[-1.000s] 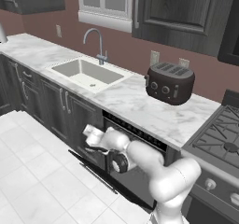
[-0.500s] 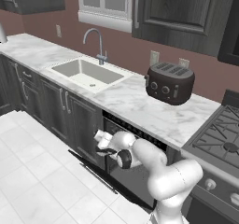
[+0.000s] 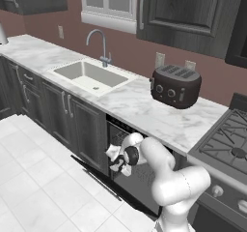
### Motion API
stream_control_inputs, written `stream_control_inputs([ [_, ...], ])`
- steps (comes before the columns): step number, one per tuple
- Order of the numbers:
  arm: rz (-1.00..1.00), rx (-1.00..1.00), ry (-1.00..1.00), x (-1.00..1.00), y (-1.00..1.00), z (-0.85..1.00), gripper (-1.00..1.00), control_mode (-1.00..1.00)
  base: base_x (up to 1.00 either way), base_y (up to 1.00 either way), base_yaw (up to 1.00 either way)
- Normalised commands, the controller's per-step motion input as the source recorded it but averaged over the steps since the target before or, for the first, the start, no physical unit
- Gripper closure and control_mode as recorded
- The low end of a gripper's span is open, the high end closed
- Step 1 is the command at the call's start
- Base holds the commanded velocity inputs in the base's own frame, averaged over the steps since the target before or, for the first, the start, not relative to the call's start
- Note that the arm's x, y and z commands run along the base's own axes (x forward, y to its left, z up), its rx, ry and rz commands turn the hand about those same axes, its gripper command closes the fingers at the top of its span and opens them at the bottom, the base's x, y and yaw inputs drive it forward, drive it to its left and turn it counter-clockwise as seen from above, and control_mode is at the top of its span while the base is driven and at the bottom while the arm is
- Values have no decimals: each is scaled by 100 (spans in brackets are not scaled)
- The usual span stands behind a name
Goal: Open the dishwasher door and pull out the top rack.
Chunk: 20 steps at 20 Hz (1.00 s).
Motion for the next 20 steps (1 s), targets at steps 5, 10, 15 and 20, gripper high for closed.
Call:
stream_control_inputs([
  [5,11,-4,49,54,0,1,-100,-100,0,0,0],
  [10,4,-19,23,38,0,35,-100,-100,0,0,0],
  [15,0,-28,7,45,0,67,-100,-100,0,0,0],
  [20,0,-26,8,41,0,48,-100,-100,0,0,0],
])
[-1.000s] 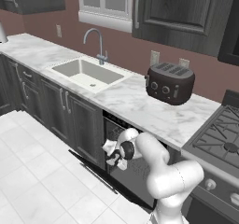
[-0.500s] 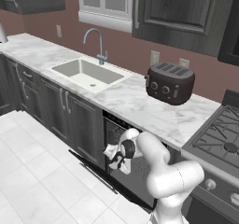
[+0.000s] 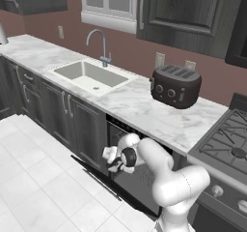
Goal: Open the dishwasher door and pull out the top rack.
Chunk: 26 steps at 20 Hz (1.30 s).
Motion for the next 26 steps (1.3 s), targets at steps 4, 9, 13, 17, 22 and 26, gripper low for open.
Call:
stream_control_inputs([
  [4,0,-20,23,64,0,0,-100,-100,0,0,0],
  [9,1,-22,21,51,-9,-4,-100,-100,0,0,0],
  [13,2,-17,13,30,-9,31,-100,-100,0,0,0],
  [17,1,-6,3,0,-9,93,-100,-100,0,0,0],
  [22,1,-7,2,0,-12,71,-100,-100,0,0,0],
  [26,0,-6,4,9,-24,27,-100,-100,0,0,0],
])
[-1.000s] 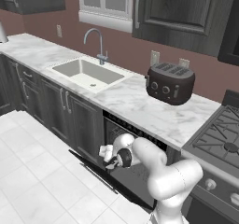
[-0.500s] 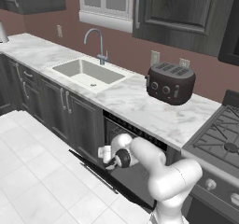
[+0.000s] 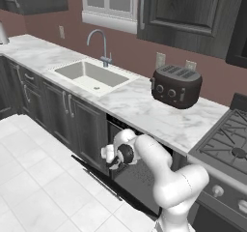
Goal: Open the dishwasher door and pull out the top rack.
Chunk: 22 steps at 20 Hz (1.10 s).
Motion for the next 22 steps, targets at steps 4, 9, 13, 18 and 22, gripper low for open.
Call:
stream_control_inputs([
  [4,0,-5,22,56,-46,-37,-100,-100,0,0,0],
  [9,0,-3,29,74,-48,-49,-100,-100,0,0,0],
  [13,0,0,25,74,-52,-9,-100,-100,0,0,0],
  [18,0,1,26,51,-59,-13,-100,-100,0,0,0],
  [22,0,0,69,90,-7,-78,-100,-100,0,0,0],
])
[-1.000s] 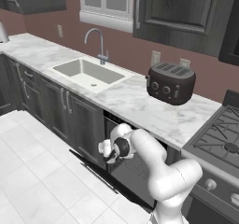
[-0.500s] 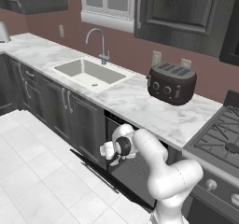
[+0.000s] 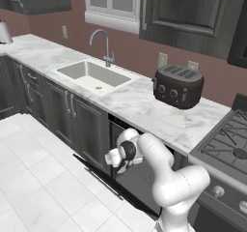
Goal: Open the dishwasher door and pull out the top rack.
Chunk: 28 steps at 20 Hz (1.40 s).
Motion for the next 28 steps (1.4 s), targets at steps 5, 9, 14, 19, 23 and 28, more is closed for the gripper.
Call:
stream_control_inputs([
  [5,0,0,56,100,-29,-5,-100,-100,0,0,0],
  [9,0,0,20,48,-36,4,-100,-100,0,0,0],
  [14,0,0,-3,-18,-13,67,-100,-100,0,0,0],
  [19,0,14,0,2,-50,66,-100,-100,0,0,0],
  [23,0,36,15,59,-90,-14,-100,-100,0,0,0],
  [28,0,48,31,98,-100,-88,-100,-100,0,0,0],
])
